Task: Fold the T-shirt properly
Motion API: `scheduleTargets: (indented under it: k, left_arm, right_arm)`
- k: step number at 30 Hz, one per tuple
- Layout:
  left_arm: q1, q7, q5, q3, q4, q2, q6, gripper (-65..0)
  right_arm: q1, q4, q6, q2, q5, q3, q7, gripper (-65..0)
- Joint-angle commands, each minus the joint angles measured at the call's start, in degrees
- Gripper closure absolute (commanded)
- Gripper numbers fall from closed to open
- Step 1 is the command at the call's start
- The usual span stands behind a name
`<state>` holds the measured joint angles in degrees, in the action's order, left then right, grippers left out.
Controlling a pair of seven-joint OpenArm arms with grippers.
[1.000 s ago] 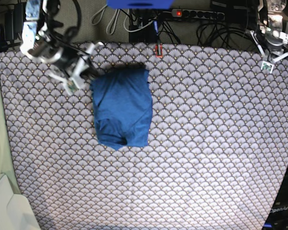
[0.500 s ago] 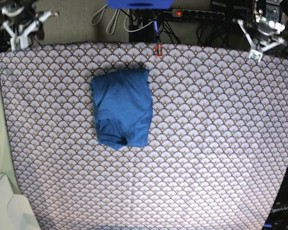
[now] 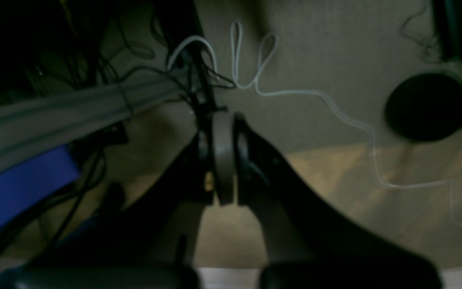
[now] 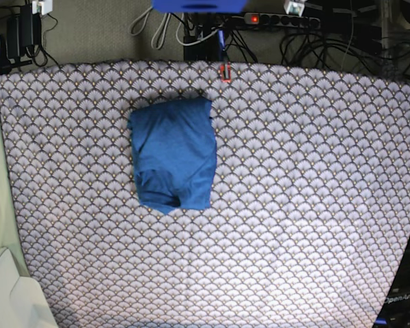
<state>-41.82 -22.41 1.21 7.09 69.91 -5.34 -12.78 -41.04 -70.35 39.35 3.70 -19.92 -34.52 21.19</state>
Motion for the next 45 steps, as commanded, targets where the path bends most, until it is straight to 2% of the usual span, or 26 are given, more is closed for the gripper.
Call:
scheduleTargets:
  k: [1,5,9,12,16,17,19,20,24,26,28,32,36,38,45]
  left_arm:
    - [0.1,3.2,0.3,-0.5,-2.3,0.6,-0.4,-0.3]
    - [3.5,13.1,0.3,-4.3,-15.5,1.0,-0.4,-0.3]
    - [7.5,19.2,0.7,-5.3,-26.3,1.3,-0.4,-0.3]
    - [11.8,24.1,0.4,-4.6,-35.7,2.2,-0.4,-0.3]
    - [20.8,28.5,0.4,-4.4,-49.8,2.0,-0.4,-0.3]
    - [22.9,28.5,0.4,-4.4,-53.1,2.0,-0.4,-0.3]
    - [27.4,28.8,0.7,-4.4,-59.5,1.5,0.1,-0.3]
    - [29.2,28.9,0.8,-4.4,-61.6,1.3,1.4,-0.3]
    - [33.0,28.8,0.7,-4.4,-64.2,1.3,12.1,-0.3]
    - [33.9,29.0,0.8,-4.4,-64.1,1.3,16.8,-0.3]
    - [34.3,29.0,0.5,-4.8,-64.1,1.4,18.7,-0.3]
    - [36.9,29.0,0.8,-4.4,-64.6,1.4,19.1,-0.3]
    - [38.3,29.0,0.8,-4.4,-64.6,1.6,19.1,-0.3]
    - [38.4,29.0,0.7,-4.4,-64.6,2.4,19.1,-0.4]
    - [38.7,29.1,0.6,-4.7,-64.2,3.0,19.1,-0.4]
  right_arm:
    - [0.5,4.1,0.6,1.7,-0.3,1.5,-1.9,0.0]
    - [8.4,27.0,0.6,7.1,-0.3,10.2,-13.0,0.0]
    - [15.4,45.5,0.6,9.1,-0.3,17.0,-26.1,0.0]
    - [19.4,53.4,0.6,8.9,-0.3,23.0,-32.8,0.0]
    - [21.5,54.4,0.6,8.1,-0.3,31.3,-36.4,0.0]
    - [22.1,54.4,-1.4,7.9,-0.3,33.1,-36.8,0.0]
    - [23.7,54.7,-8.5,7.9,-0.3,37.2,-37.5,0.0]
    - [24.2,54.7,-12.2,7.9,-0.3,39.1,-37.5,0.0]
    - [26.4,54.9,-31.3,7.6,-0.3,45.2,-37.8,0.0]
    - [27.1,56.5,-37.6,6.6,-0.3,47.8,-38.3,0.0]
    - [28.6,58.3,-40.2,5.7,-0.3,49.2,-40.5,0.0]
    - [30.4,63.4,-46.3,4.3,-0.3,49.6,-45.9,0.0]
    - [30.8,63.4,-50.4,4.1,-0.3,49.6,-47.2,0.0]
    - [31.5,63.4,-51.5,4.1,-0.3,49.7,-47.2,0.0]
    - [32.2,63.4,-51.4,4.1,-0.3,50.6,-47.2,0.0]
